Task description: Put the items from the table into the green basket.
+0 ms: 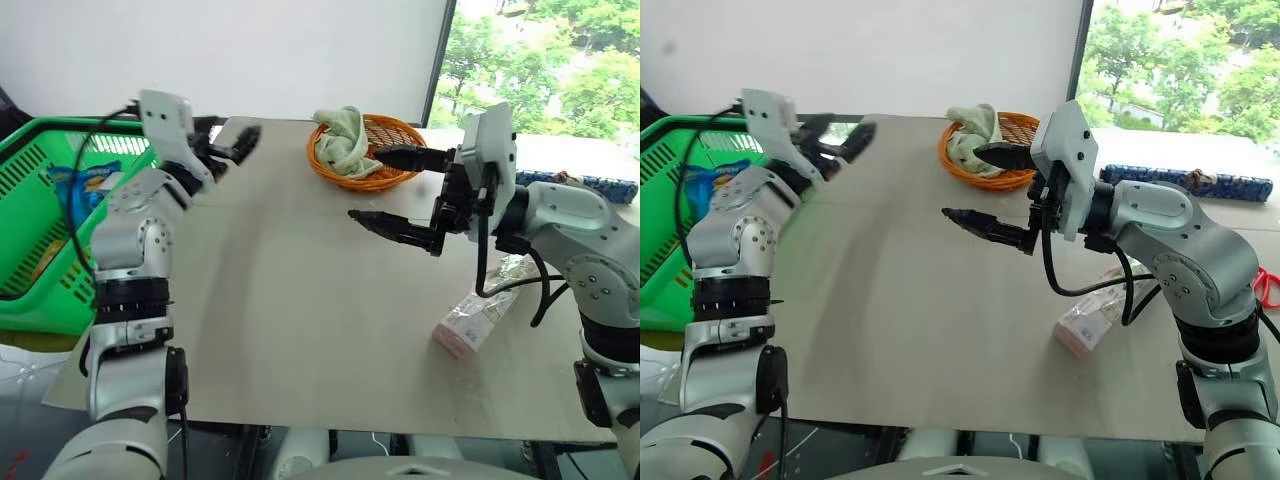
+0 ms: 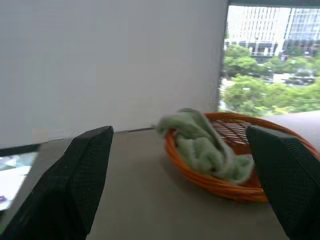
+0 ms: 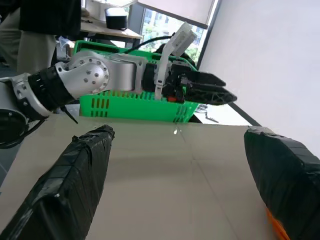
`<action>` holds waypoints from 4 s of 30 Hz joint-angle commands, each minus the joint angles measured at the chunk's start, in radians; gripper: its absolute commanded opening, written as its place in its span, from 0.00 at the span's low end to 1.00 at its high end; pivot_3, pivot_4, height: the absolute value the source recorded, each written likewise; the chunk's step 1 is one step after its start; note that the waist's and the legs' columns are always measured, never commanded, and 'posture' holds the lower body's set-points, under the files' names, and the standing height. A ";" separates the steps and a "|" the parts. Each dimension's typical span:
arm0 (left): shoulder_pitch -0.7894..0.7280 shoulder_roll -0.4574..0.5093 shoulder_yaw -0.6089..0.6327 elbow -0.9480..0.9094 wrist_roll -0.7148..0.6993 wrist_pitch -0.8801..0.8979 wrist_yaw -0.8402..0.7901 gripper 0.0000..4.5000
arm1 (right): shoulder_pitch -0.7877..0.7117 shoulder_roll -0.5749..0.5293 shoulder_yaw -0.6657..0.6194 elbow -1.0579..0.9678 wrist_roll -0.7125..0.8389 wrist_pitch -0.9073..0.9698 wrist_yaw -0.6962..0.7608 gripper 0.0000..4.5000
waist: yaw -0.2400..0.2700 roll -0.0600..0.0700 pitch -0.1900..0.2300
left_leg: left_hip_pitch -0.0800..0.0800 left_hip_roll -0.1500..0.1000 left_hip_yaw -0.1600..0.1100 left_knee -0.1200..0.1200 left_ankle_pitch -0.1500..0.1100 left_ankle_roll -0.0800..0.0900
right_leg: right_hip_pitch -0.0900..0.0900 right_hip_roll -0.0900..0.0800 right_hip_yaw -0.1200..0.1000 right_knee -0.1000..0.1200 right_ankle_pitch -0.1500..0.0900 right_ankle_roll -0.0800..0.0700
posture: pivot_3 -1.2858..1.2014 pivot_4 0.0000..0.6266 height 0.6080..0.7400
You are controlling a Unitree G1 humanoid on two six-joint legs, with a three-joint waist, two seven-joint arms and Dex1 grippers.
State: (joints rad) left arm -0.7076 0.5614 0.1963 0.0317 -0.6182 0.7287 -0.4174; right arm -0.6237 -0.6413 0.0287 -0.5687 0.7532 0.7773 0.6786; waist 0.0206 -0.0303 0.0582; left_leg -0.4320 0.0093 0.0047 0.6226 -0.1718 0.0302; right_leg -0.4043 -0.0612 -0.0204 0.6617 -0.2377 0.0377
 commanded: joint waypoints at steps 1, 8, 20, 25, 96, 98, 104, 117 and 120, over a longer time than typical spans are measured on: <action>-0.055 -0.046 -0.061 -0.163 -0.183 0.353 0.037 0.98 | 0.058 -0.101 -0.105 -0.054 0.020 0.045 0.011 1.00 | -0.002 0.001 0.000 | 0.000 0.000 -0.001 0.001 0.000 0.000 | 0.001 0.000 0.000 0.000 0.000 0.000 | 0.51 0.00 1.00; -0.228 -0.255 -0.217 0.041 -0.259 0.656 -0.040 0.98 | 0.404 -0.361 -0.437 -0.185 0.122 0.168 0.101 1.00 | -0.041 0.008 0.003 | 0.002 -0.001 -0.002 0.011 -0.001 0.002 | 0.008 0.004 -0.006 -0.003 -0.005 0.000 | 0.44 0.05 1.00; -0.393 -0.542 -0.546 0.476 0.108 0.370 -0.137 0.98 | 0.788 -0.334 -0.878 -0.371 0.254 0.276 0.033 1.00 | -0.176 0.014 0.002 | 0.002 0.001 0.001 0.010 -0.005 -0.002 | 0.006 0.006 0.002 -0.003 -0.006 0.000 | 0.36 0.04 1.00; -0.405 -0.639 -0.607 0.580 0.216 0.305 -0.160 0.98 | 0.934 -0.318 -1.016 -0.418 0.323 0.291 0.054 1.00 | -0.207 0.015 0.002 | 0.002 0.002 0.002 0.010 -0.007 0.000 | 0.006 0.004 0.003 -0.005 -0.006 0.001 | 0.36 0.02 1.00; -0.299 -0.514 -0.773 0.681 0.668 -0.098 -0.280 0.99 | 0.925 -0.415 -0.725 -0.305 0.147 0.167 0.050 1.00 | -0.095 0.025 -0.008 | 0.003 -0.002 0.008 0.013 -0.014 0.011 | 0.011 -0.010 -0.005 -0.019 -0.002 0.009 | 0.41 0.00 1.00; -0.319 -0.502 -0.738 0.677 0.684 -0.105 -0.254 0.99 | 0.930 -0.418 -0.728 -0.297 0.134 0.175 0.049 1.00 | -0.099 0.026 -0.009 | 0.004 -0.002 0.009 0.013 -0.015 0.010 | 0.011 -0.010 -0.005 -0.019 -0.002 0.010 | 0.41 0.00 1.00; -0.302 -0.503 -0.732 0.688 0.729 -0.135 -0.229 0.99 | 0.924 -0.407 -0.723 -0.310 0.148 0.183 0.045 1.00 | -0.129 0.026 -0.009 | 0.003 -0.001 0.010 0.013 -0.015 0.010 | 0.010 -0.009 -0.003 -0.019 -0.001 0.012 | 0.41 0.00 1.00; -0.411 -0.537 -0.443 0.878 0.599 -0.084 -0.179 0.99 | 0.940 -0.396 -0.749 -0.341 0.163 0.197 0.035 1.00 | -0.161 0.026 -0.009 | 0.005 -0.001 0.012 0.013 -0.015 0.010 | 0.011 -0.009 -0.001 -0.019 0.000 0.013 | 0.40 0.00 1.00; -0.425 -0.528 -0.404 0.907 0.598 -0.071 -0.155 0.99 | 0.945 -0.388 -0.742 -0.350 0.160 0.194 0.026 1.00 | -0.168 0.026 -0.009 | 0.002 -0.001 0.011 0.013 -0.015 0.010 | 0.008 -0.009 -0.001 -0.019 0.000 0.014 | 0.40 0.00 1.00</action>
State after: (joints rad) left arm -1.0986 0.0195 -0.2423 0.9267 -0.0177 0.6512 -0.6068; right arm 0.3257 -1.0325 -0.6844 -0.8971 0.9115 0.9784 0.7141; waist -0.1472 -0.0040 0.0490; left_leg -0.4296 0.0082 0.0163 0.6356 -0.1865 0.0408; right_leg -0.3961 -0.0704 -0.0215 0.6431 -0.2373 0.0515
